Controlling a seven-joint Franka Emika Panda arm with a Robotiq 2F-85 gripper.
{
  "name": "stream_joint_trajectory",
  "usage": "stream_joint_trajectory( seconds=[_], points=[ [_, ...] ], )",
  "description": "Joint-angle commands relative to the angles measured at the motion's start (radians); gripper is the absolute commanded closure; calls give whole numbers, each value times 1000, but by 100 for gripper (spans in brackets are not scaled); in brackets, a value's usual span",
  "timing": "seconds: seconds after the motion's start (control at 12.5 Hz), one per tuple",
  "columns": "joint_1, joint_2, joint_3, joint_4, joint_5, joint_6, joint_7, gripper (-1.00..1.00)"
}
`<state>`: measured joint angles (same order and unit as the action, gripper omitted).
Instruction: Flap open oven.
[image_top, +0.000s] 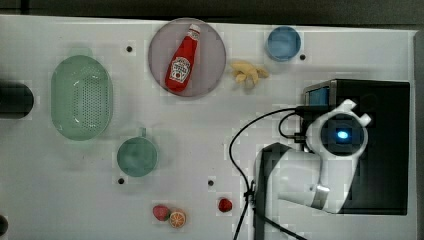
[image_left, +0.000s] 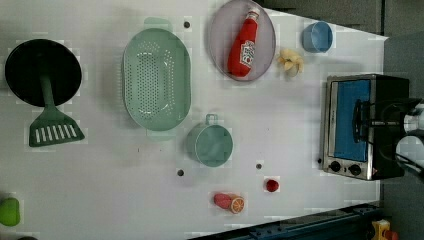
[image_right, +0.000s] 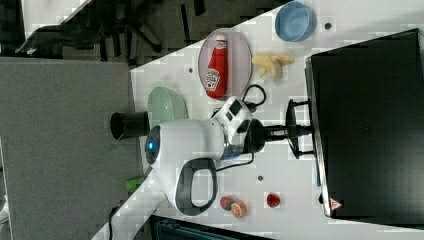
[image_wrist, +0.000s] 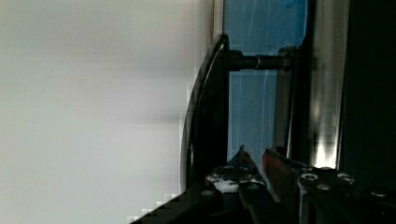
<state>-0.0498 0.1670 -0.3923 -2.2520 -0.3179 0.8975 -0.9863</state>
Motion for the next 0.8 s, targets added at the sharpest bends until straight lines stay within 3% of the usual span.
stream_joint_trajectory(
  seconds=[0.08, 0.48, 0.8],
  points=[
    [74, 5, 77, -27, -108, -16, 233, 65],
    [110, 37, 147, -44, -370, -77, 545, 65],
    [126, 108, 181, -45, -399, -81, 642, 65]
  ],
)
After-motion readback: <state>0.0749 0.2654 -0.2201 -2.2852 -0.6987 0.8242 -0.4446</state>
